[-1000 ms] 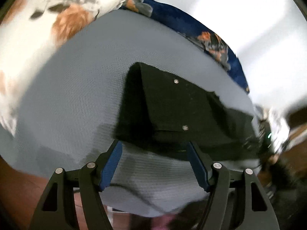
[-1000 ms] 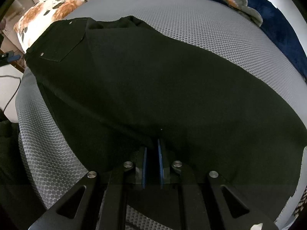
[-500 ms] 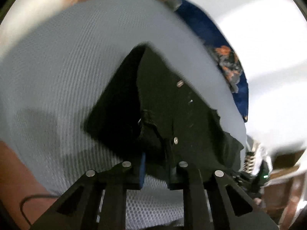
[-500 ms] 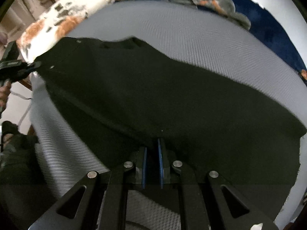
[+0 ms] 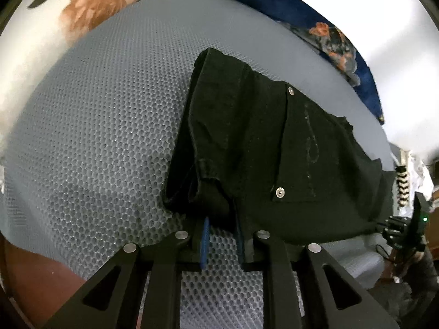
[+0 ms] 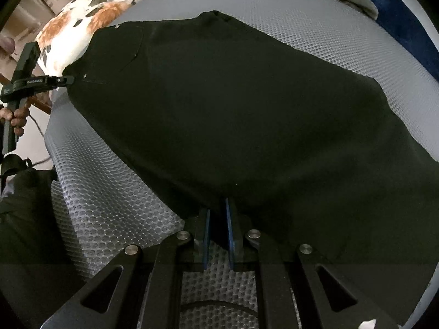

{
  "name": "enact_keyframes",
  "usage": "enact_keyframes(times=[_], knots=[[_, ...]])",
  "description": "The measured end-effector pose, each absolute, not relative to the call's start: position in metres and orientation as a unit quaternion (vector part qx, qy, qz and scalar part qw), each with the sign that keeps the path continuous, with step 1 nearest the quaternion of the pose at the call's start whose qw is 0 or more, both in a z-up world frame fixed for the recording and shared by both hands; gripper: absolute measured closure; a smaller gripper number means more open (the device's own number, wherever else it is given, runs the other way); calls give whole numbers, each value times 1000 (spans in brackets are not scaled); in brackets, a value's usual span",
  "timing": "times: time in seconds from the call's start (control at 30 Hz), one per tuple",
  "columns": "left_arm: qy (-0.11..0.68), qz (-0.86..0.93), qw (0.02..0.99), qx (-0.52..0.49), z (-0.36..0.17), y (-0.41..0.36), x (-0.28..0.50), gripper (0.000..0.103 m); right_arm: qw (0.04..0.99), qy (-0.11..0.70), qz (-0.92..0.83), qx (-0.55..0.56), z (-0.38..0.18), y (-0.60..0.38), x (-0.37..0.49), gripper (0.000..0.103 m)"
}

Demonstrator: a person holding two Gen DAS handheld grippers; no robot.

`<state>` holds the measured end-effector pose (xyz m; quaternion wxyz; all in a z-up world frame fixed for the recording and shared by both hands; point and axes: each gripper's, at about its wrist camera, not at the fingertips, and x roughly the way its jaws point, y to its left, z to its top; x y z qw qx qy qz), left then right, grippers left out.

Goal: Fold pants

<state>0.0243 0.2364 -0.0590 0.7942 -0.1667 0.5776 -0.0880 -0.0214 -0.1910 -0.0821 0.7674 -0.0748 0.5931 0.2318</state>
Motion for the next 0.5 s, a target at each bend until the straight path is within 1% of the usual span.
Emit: enact_keyframes(times=[0.03,0.07,0.1,0.13,0.17,0.2,0.33,0.43,0.5], knots=[[578,-82,797,-155,-57,234,23,81,767,592,234,-80,-84,-191,-20,93],[578,-74,801,-140,-54,230,23,75,767,591,234,-82,-83,-190,-19,92],[577,-59,806,-120,-51,228,22,62,768,592,232,-76,-83,-192,-19,92],[575,-42,811,-101,-47,228,20,52,769,593,231,-69,-83,-193,-19,91],[570,-22,817,-79,-42,228,16,39,770,591,230,-64,-84,-196,-18,90],[558,-8,828,-53,-34,229,11,37,773,590,228,-60,-83,-198,-18,88],[514,22,858,4,-3,226,-4,37,778,584,226,-40,-81,-203,-16,86],[477,14,878,30,19,203,-8,37,783,579,226,-23,-78,-206,-13,87],[463,-24,885,45,26,169,-6,37,789,573,223,-11,-73,-208,-12,87]])
